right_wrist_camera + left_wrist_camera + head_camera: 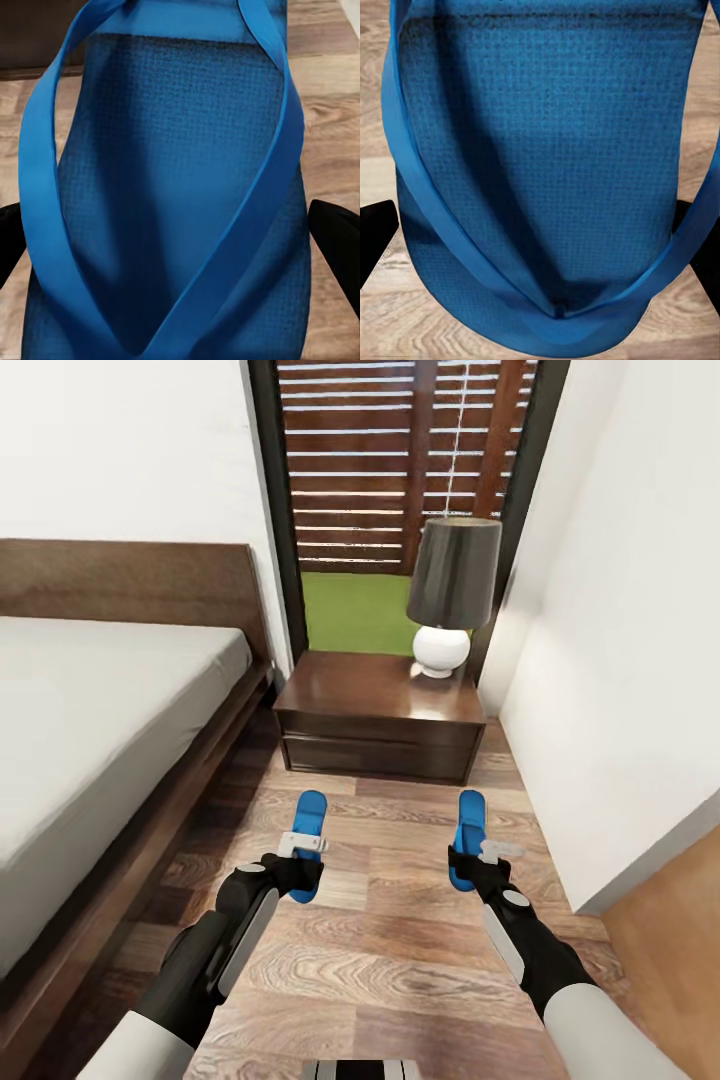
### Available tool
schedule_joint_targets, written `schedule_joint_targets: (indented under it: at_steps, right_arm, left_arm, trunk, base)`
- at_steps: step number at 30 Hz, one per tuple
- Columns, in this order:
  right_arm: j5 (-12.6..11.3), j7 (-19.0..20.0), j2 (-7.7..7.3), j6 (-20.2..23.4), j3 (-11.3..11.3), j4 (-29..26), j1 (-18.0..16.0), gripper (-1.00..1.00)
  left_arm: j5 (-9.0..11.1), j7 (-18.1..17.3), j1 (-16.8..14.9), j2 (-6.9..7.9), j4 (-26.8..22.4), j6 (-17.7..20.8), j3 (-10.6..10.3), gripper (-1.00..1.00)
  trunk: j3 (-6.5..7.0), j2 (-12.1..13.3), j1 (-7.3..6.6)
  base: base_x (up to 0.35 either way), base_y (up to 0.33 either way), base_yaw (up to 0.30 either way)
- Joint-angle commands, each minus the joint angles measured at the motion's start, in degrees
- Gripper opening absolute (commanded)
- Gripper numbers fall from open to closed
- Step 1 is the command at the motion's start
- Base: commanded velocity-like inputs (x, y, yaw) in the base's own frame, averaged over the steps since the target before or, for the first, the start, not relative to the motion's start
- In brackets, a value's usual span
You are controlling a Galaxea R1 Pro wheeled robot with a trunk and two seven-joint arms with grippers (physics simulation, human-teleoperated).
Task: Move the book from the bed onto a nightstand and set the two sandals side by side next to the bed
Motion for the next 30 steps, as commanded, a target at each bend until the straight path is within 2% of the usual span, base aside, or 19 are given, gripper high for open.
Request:
schedule_joint_targets:
  at_steps: [1, 19, 25, 30]
  right_arm:
    - [-0.49, -0.54, -0.11, 0.18, 0.45, -0.12, -0.01, -1.00]
    - [-0.45, -0.60, -0.11, 0.18, 0.45, -0.08, -0.01, -1.00]
    - [-0.45, -0.60, -0.11, 0.18, 0.45, -0.06, -0.01, -1.00]
    - [-0.49, -0.61, -0.11, 0.18, 0.45, -0.02, -0.01, -1.00]
  left_arm:
    - [0.60, 0.54, -0.05, 0.00, -0.04, 0.21, -0.05, -1.00]
    - [0.52, 0.54, -0.05, -0.03, 0.00, 0.21, 0.08, -1.00]
    - [0.53, 0.54, -0.05, 0.04, -0.04, 0.21, 0.08, -1.00]
    - [0.53, 0.54, -0.05, 0.05, -0.04, 0.21, 0.05, -1.00]
  trunk:
    - [-0.05, -0.02, 0.00]
    - [-0.05, -0.02, 0.00]
    - [-0.05, -0.02, 0.00]
    - [-0.05, -0.02, 0.00]
  base:
    - [0.154, -0.152, 0.256]
    - [0.208, -0.234, 0.256]
    - [0.097, -0.234, 0.256]
    - [0.011, -0.042, 0.256]
